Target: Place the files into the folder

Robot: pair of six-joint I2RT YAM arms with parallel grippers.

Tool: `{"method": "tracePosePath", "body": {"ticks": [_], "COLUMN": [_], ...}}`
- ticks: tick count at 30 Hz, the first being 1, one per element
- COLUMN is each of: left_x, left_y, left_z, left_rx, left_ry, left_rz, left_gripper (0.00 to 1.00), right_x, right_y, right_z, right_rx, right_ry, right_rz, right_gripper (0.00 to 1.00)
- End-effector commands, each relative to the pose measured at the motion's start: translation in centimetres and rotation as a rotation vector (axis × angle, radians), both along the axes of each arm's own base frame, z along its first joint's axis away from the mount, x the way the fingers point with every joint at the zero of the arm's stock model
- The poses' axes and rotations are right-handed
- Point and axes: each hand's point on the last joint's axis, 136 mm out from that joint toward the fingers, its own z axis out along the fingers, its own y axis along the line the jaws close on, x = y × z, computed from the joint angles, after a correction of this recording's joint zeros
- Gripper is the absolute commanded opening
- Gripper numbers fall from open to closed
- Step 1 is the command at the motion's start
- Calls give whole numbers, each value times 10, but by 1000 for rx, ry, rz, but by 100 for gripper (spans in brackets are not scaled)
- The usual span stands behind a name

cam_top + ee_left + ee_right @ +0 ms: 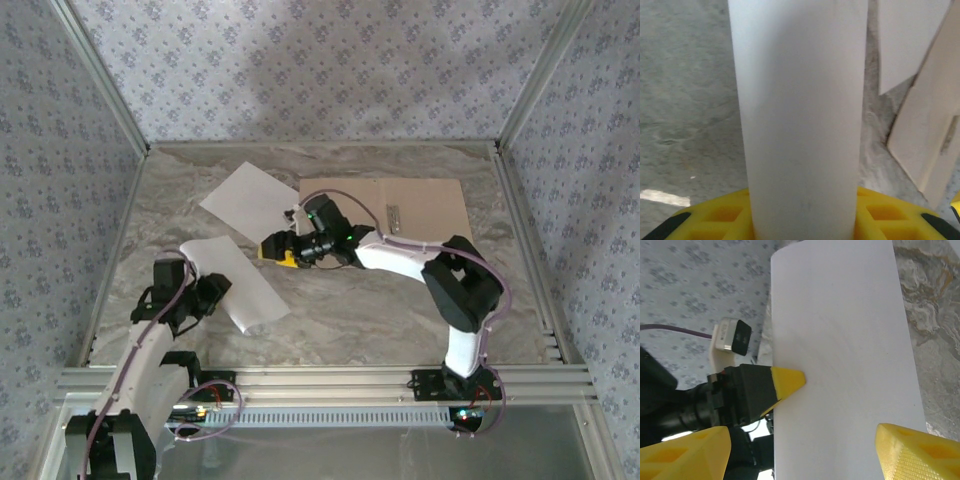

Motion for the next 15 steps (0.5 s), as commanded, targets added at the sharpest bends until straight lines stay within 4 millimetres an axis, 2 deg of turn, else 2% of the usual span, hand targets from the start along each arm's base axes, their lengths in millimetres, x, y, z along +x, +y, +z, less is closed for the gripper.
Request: {"method": "tracePosePath", "body": {"ticks": [1, 11, 15], "left_x": [14, 26, 28], "left_y": [-11, -30, -37], "left_z": [35, 93, 117], "left_rx": [-71, -193, -239], "left_ry": [-74, -160, -192], "left_rz": [-28, -87, -115], "left_gripper": [40, 38, 37], "right_x": [-3, -3, 0], "right_y": [-10, -41, -58], "right_z": [31, 79, 86], "right_rx": [90, 309, 339], "right_ry": [10, 76, 120], "right_rz": [-10, -100, -171], "right_gripper": [78, 80, 85]}}
